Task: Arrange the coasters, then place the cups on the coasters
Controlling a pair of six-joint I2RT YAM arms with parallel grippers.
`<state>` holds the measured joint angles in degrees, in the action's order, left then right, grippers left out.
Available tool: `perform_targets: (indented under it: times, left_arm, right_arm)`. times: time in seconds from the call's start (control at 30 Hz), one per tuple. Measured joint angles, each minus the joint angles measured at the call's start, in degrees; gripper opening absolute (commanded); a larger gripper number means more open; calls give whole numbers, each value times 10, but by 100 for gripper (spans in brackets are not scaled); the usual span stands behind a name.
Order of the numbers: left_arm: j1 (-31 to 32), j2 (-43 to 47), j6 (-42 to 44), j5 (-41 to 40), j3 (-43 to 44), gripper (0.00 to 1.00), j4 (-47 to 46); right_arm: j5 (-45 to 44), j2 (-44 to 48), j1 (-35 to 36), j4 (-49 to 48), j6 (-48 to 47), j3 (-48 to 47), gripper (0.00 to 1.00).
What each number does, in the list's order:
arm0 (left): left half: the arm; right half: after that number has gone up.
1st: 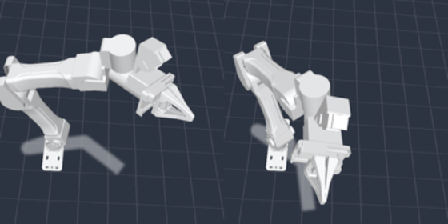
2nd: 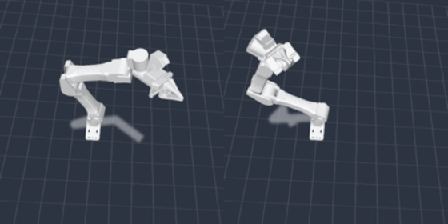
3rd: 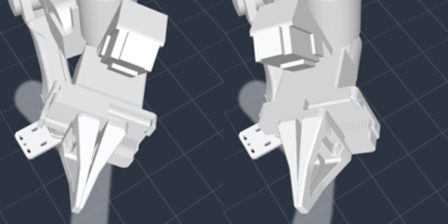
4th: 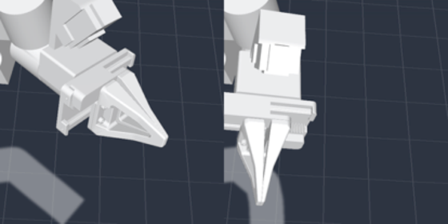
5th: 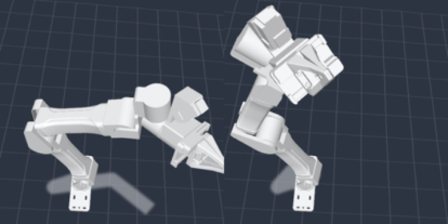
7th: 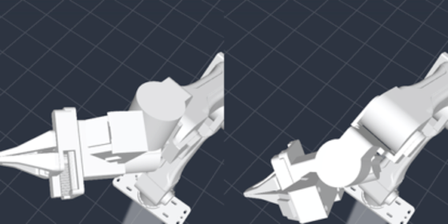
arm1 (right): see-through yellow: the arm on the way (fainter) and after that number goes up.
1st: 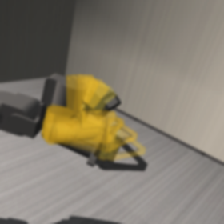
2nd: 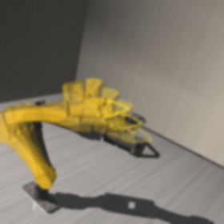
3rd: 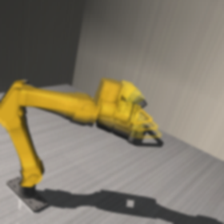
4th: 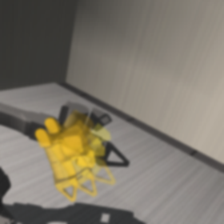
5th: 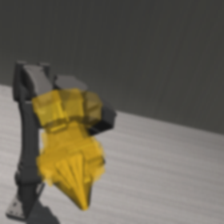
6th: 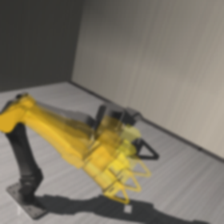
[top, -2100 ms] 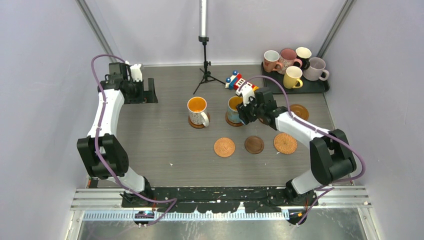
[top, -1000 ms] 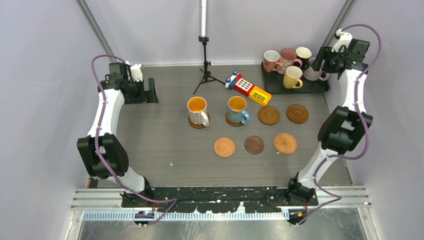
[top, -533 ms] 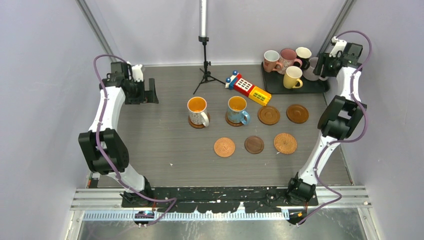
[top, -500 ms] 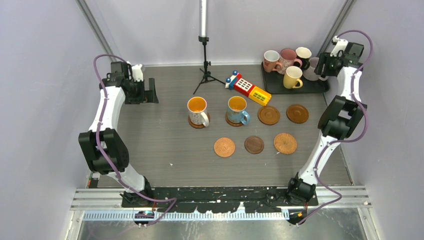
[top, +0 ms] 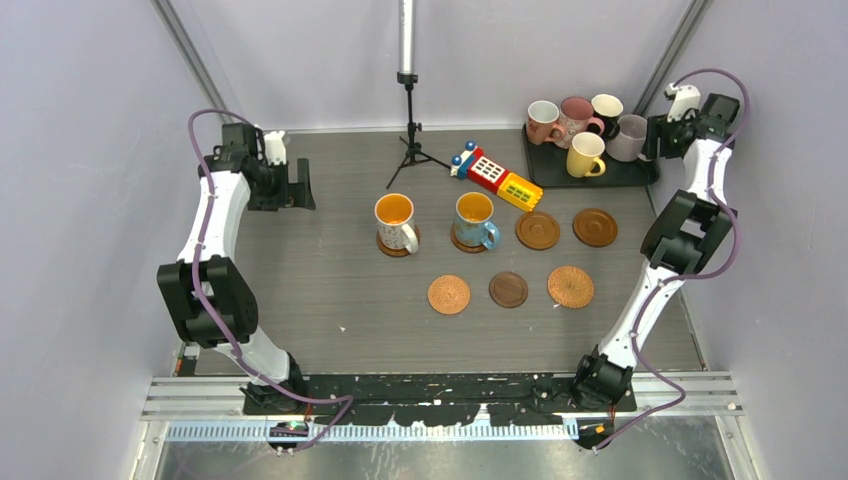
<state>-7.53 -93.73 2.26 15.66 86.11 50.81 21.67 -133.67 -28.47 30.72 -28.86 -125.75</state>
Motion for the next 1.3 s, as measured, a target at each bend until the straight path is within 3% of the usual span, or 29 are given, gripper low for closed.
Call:
perform_targets:
  times: [0.33,1.1,1.3]
  left_arm:
    - [0,0,0,-3,0,100,11]
    - [0,-30,0,-7,32,100,31]
    - [0,-39,0,-7,39,100,33]
  right_arm:
    - [-14,-70,8,-19,-58,-27,66]
    - [-62,-97,25,-69,-137,-55,68]
    - [-55,-118,26,-65,-155,-60,63]
